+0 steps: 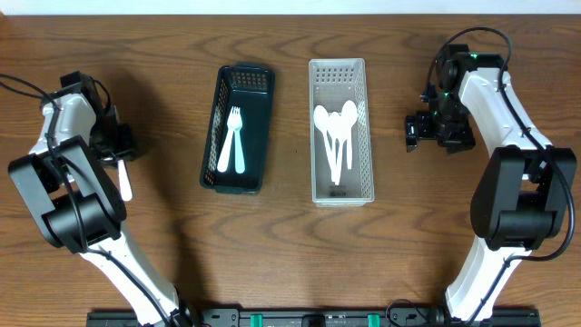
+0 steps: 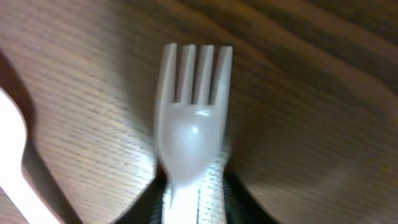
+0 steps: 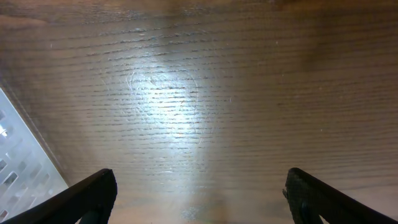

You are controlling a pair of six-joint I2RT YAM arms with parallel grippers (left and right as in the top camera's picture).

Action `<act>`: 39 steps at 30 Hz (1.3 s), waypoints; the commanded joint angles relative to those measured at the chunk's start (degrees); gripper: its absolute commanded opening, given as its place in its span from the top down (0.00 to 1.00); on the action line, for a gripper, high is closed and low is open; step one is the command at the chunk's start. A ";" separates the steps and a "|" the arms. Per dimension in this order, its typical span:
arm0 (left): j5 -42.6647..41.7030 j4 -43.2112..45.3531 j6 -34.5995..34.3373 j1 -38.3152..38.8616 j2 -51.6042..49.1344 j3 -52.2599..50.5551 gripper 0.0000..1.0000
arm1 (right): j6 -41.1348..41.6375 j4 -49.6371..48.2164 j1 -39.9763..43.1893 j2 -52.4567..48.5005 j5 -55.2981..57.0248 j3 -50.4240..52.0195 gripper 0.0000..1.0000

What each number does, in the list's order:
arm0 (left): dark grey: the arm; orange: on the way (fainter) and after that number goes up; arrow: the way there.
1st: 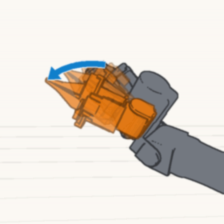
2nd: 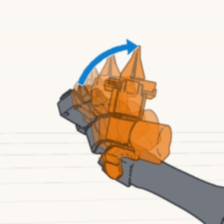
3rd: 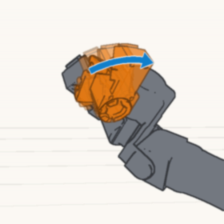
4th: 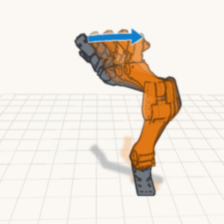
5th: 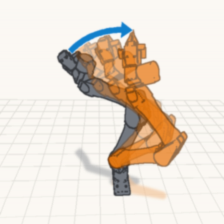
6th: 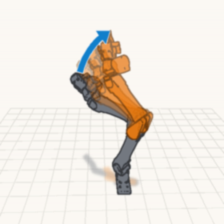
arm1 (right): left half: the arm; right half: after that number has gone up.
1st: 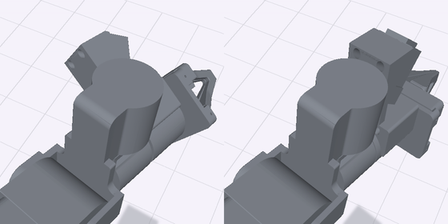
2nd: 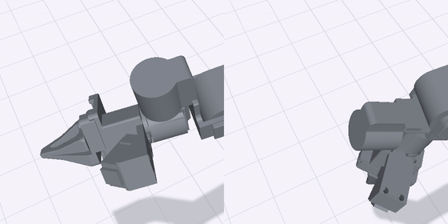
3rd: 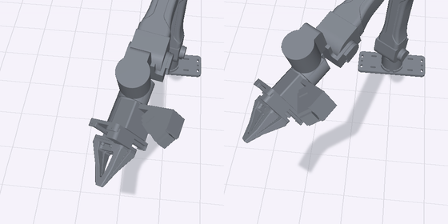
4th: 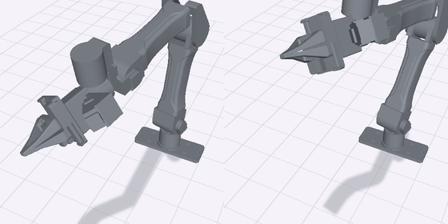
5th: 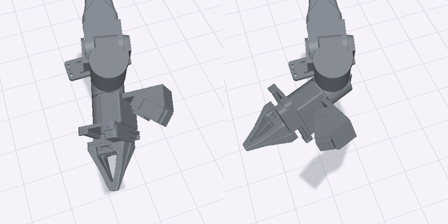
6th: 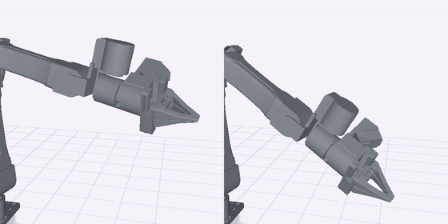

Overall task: Pack container
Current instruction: 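Return the left gripper to the last white fork and grasp it, then carry the fork with the left gripper into the green basket and release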

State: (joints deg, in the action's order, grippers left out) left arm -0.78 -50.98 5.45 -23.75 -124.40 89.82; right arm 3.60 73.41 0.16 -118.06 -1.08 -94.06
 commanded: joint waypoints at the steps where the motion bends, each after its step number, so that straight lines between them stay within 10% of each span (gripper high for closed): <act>1: -2.05 -0.61 -0.20 -0.13 -4.20 -1.42 0.86 | -0.70 0.31 0.20 -0.35 0.22 0.11 0.10; 21: -6.47 -2.95 0.09 3.80 13.14 -0.55 0.94 | -0.68 0.00 0.20 -0.35 0.20 0.11 0.11; 29: -6.75 -0.02 8.33 17.64 28.87 -0.55 0.94 | -0.68 -0.83 0.20 -0.35 0.20 0.11 0.11; 39: -6.73 4.28 9.11 34.42 24.20 -0.55 0.94 | -0.70 -1.33 0.20 -0.35 0.17 0.11 0.10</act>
State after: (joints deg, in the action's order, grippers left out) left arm -7.38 -47.22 13.37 8.34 -97.01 89.38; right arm 3.60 72.18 0.16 -118.06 -1.08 -94.04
